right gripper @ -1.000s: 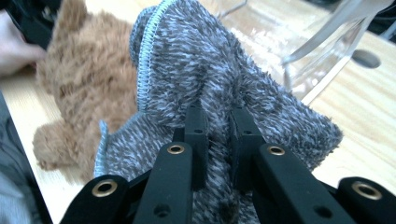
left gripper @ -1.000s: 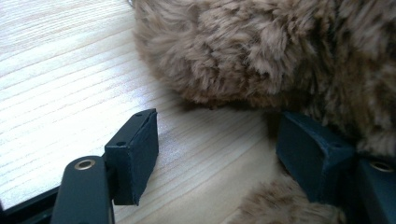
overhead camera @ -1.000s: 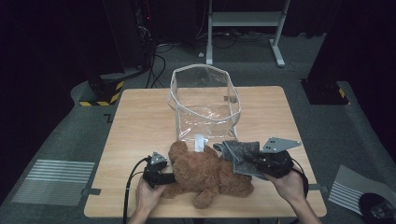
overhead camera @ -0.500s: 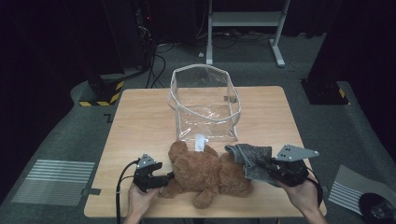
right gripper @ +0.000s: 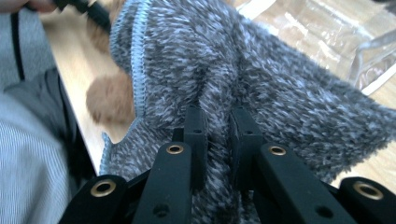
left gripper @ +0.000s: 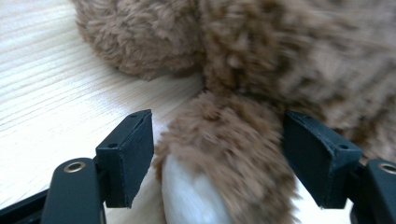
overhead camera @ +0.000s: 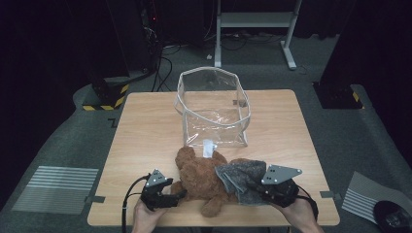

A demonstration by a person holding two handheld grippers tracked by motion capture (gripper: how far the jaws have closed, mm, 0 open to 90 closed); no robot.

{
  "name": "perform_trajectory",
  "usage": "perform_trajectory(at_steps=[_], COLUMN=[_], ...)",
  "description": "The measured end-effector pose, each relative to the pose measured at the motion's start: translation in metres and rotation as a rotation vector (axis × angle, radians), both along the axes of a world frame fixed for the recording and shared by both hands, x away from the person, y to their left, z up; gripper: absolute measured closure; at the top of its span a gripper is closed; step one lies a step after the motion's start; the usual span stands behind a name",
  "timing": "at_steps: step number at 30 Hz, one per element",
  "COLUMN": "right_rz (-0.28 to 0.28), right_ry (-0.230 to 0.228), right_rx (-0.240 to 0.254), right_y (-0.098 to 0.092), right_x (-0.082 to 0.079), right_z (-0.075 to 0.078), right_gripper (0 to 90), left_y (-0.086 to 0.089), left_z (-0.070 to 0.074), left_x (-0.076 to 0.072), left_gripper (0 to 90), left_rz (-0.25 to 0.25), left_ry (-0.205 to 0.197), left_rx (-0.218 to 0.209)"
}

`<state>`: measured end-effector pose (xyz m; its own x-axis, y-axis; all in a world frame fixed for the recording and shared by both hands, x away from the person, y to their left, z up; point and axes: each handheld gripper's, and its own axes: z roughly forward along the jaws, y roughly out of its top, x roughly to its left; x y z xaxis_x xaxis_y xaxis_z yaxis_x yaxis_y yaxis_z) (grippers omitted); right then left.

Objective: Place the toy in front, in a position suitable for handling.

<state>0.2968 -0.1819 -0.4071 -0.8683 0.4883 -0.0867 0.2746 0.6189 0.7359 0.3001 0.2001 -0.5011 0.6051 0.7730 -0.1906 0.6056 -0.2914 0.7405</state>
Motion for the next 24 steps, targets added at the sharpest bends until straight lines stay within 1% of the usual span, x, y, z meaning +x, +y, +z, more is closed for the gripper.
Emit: perform_trajectory(at_steps=[1,3,6,7,9,10,11,12,14,16,18,19,20,21,22,23,24], right_rz=[0.005,0.011,-0.01,-0.022,-0.062,-0.071,-0.086,-0.087,-0.092,-0.101,-0.104,-0.104,-0.112,-0.12,-0.131,-0.145,-0.166], right_ry=[0.004,0.013,0.015,0.008,-0.008,-0.014,-0.029,-0.034,-0.048,-0.043,-0.013,-0.001,0.005,-0.001,0.002,0.01,0.014], right_rx=[-0.007,-0.038,-0.045,-0.039,-0.002,0.01,0.028,0.031,0.043,0.065,0.102,0.104,0.088,0.061,0.05,0.058,0.055], right_y=[-0.002,-0.009,-0.021,-0.025,-0.033,-0.034,-0.034,-0.033,-0.027,-0.022,-0.02,-0.018,-0.016,-0.016,-0.018,-0.022,-0.027], right_x=[-0.001,-0.004,-0.004,-0.003,0.001,0.003,0.007,0.008,0.018,0.03,0.042,0.045,0.047,0.048,0.049,0.05,0.051], right_z=[-0.001,-0.004,-0.005,-0.004,0.003,0.006,0.012,0.014,0.02,0.021,0.017,0.013,0.008,0.003,-0.002,-0.006,-0.008], right_gripper=[79.8,79.8,79.8,79.8,79.7,79.7,79.7,79.7,79.7,79.7,79.7,79.7,79.7,79.7,79.7,79.6,79.7], left_y=[-0.001,-0.003,-0.004,-0.003,-0.002,-0.001,-0.001,-0.001,0.0,0.001,0.001,0.0,-0.001,-0.003,-0.005,-0.008,-0.011], left_z=[-0.001,-0.002,0.0,0.001,0.005,0.009,0.01,0.013,0.018,0.019,0.017,0.016,0.014,0.012,0.01,0.008,0.006], left_x=[0.002,0.005,0.006,0.006,0.006,0.007,0.007,0.008,0.01,0.011,0.012,0.012,0.013,0.014,0.014,0.016,0.018], left_gripper=[26.5,26.5,26.6,26.6,26.6,26.5,26.4,26.4,26.3,26.2,26.3,26.3,26.3,26.5,26.7,26.9,27.2], left_rz=[0.0,-0.002,-0.003,-0.005,-0.009,-0.01,-0.011,-0.011,-0.01,-0.006,-0.009,-0.009,-0.013,-0.018,-0.021,-0.028,-0.027], left_ry=[0.003,0.008,-0.001,-0.005,-0.008,-0.015,-0.018,-0.021,-0.027,-0.027,-0.021,-0.014,-0.008,-0.005,-0.001,-0.001,0.003], left_rx=[0.007,0.004,0.001,0.001,-0.007,-0.001,0.0,-0.005,-0.004,-0.01,-0.005,-0.008,-0.008,-0.006,-0.002,0.002,0.006])
